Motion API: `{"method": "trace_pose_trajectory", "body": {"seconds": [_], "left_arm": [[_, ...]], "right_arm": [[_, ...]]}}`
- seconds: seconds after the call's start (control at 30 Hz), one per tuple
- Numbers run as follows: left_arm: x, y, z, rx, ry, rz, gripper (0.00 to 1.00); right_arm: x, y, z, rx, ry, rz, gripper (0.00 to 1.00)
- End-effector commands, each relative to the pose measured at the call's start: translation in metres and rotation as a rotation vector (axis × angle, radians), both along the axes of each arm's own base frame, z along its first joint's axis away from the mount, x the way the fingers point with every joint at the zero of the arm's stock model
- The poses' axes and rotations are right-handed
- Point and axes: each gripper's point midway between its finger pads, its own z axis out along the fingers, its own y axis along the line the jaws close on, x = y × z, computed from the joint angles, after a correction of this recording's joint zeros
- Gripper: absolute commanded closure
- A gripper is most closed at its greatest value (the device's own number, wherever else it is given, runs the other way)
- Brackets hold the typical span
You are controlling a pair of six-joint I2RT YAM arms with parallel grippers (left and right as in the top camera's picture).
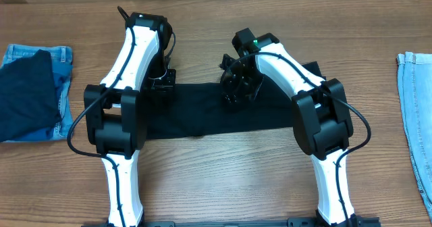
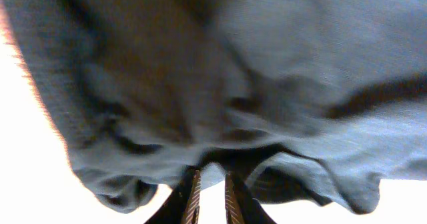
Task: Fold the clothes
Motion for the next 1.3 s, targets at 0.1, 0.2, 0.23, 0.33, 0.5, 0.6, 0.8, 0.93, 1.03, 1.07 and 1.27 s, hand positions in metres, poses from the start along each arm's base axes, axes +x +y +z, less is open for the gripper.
{"method": "trace_pose_trajectory", "body": {"seconds": [0.1, 0.2, 0.23, 0.33, 0.5, 0.6, 0.8, 0.93, 1.03, 1.07, 1.27], "left_arm": [[0.020, 0.003, 0.004, 0.030, -0.104, 0.033, 0.73], [0.032, -0.003, 0.001, 0.001, -0.149, 0.038, 0.70], [0.035, -0.005, -0.001, -0.013, -0.158, 0.040, 0.69], [0.031, -0.005, -0.012, -0.012, -0.145, 0.039, 0.69], [0.024, -0.015, -0.039, -0.071, -0.128, 0.045, 0.71], [0.028, -0.016, -0.044, -0.076, -0.149, 0.042, 0.70], [0.030, -0.016, -0.044, -0.077, -0.155, 0.041, 0.68], [0.046, -0.017, -0.053, -0.099, -0.226, -0.003, 0.63], [0.038, -0.005, -0.079, -0.089, -0.205, 0.018, 0.71], [0.037, 0.003, -0.081, -0.062, -0.202, 0.021, 0.74], [0.036, 0.036, -0.081, -0.065, -0.189, 0.157, 0.76]], "right_arm": [[0.041, -0.016, 0.045, -0.078, -0.127, -0.028, 0.36], [0.040, -0.019, 0.049, -0.085, -0.120, -0.028, 0.32], [0.041, -0.023, 0.051, -0.088, -0.114, -0.041, 0.32], [0.054, -0.063, 0.052, -0.152, -0.089, -0.189, 0.34], [0.071, -0.148, 0.050, -0.178, -0.040, -0.390, 0.38], [0.067, -0.185, 0.039, -0.191, 0.009, -0.468, 0.37], [0.037, -0.211, -0.009, -0.215, 0.117, -0.515, 0.36], [0.017, -0.236, -0.039, -0.296, 0.149, -0.535, 0.34], [0.017, -0.261, -0.041, -0.302, 0.148, -0.593, 0.33], [0.017, -0.266, -0.041, -0.301, 0.150, -0.606, 0.32], [0.018, -0.284, -0.042, -0.297, 0.145, -0.652, 0.30]]}}
